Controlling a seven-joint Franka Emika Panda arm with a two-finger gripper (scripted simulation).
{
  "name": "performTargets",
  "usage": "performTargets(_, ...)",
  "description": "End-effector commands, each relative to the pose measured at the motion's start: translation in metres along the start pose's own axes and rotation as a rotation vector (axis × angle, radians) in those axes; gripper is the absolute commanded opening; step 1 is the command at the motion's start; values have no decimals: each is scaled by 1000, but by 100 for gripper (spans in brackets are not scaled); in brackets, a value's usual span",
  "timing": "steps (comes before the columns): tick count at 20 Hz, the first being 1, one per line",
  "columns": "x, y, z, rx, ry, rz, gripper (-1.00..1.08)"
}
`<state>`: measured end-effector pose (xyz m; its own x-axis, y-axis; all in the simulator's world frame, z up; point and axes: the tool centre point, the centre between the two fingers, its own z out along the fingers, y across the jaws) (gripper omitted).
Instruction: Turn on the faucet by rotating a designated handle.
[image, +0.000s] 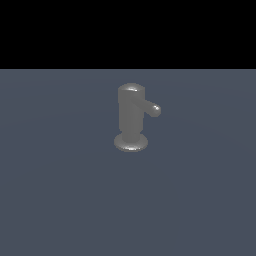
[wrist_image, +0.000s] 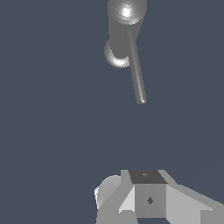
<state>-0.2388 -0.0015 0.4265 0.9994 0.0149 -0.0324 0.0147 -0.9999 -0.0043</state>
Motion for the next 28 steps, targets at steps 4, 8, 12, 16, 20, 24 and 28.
performTargets(4, 13, 0, 42, -1, 6, -31, -100)
performTargets(8, 24, 0, 73, -3, 11, -54, -100)
performTargets(12, 35, 0, 103, -4, 16, -76, -100)
performTargets(16, 46, 0, 132, -5, 21, -97, -100)
performTargets(20, 56, -1, 157, -5, 25, -116, -100)
performTargets(24, 65, -1, 177, -6, 28, -131, -100)
performTargets(28, 72, -1, 192, -7, 30, -142, -100)
